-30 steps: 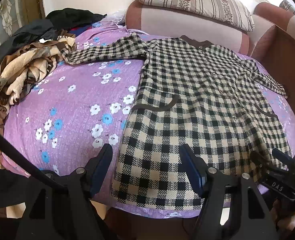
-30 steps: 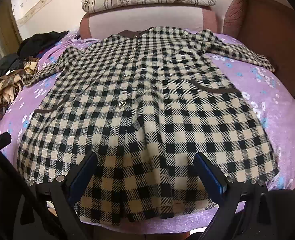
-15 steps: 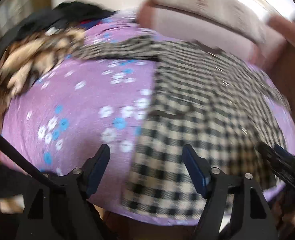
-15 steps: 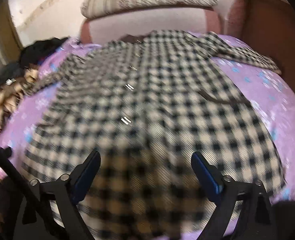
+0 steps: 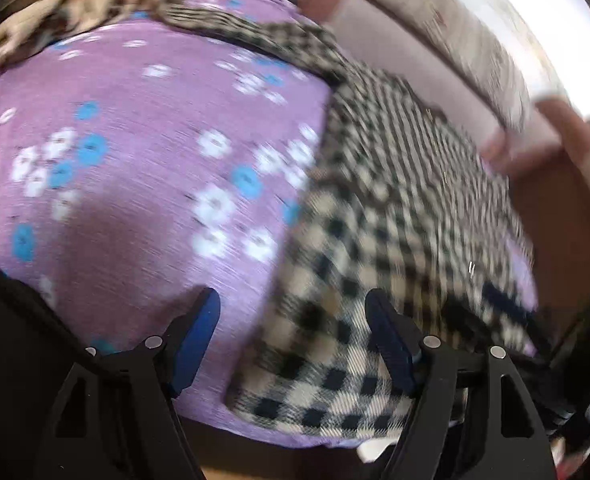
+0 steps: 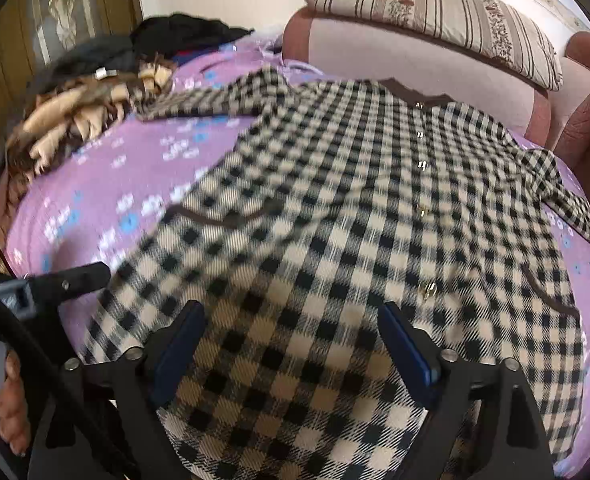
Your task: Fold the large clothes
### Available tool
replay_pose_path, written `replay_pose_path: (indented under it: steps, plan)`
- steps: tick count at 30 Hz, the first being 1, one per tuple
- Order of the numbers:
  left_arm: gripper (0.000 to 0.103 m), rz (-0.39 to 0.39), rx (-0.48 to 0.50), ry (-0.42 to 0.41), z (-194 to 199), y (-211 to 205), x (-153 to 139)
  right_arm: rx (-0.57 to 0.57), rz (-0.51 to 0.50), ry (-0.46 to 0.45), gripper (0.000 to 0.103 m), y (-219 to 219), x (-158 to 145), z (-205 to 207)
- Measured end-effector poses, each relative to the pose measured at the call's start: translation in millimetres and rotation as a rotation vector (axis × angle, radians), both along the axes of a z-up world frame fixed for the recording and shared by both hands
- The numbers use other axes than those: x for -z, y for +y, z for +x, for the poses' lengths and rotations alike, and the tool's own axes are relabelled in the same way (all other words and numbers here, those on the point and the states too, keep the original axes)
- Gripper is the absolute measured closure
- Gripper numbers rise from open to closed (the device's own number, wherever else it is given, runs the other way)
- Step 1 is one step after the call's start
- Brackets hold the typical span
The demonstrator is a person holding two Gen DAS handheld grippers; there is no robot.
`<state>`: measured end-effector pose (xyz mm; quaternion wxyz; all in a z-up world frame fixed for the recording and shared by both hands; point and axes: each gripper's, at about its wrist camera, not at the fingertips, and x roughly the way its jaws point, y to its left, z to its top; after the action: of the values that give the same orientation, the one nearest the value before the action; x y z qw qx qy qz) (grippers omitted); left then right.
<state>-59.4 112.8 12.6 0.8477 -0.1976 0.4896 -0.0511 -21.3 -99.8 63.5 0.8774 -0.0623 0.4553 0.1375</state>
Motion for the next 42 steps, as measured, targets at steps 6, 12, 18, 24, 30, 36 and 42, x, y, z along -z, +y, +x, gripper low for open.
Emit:
replay_pose_path:
  steps: [6,12,18,24,30,36,42]
  plan:
    - [0.097,0.116,0.042,0.024,11.4,-23.5,-15.2,0.037,0.017,-0.021,0.038,-18.6,-4.7,3.6]
    - [0.097,0.144,0.153,-0.111,10.2,-64.8,-69.4,0.205,0.154,0.047,0.047,-74.5,10.1,10.5]
    - [0.097,0.244,0.109,-0.097,10.7,-72.8,-75.5,0.277,0.178,0.034,0.046,-110.8,8.9,-0.2]
    - [0.097,0.441,-0.098,-0.007,-0.8,-18.7,-57.1,0.308,0.157,-0.002,0.045,-128.5,-2.9,-12.0]
    - [0.049,0.392,-0.194,-0.040,-15.6,7.4,-76.7,0.272,0.139,0.014,0.039,-109.8,-3.6,-16.4]
    - [0.044,0.455,-0.117,-0.106,-19.4,-16.5,-90.7,0.226,0.076,-0.012,0.034,-87.5,-12.7,-23.5]
    - [0.043,0.450,-0.111,-0.108,-22.1,-17.3,-91.2,0.188,0.040,-0.031,0.031,-73.7,-21.6,-25.9]
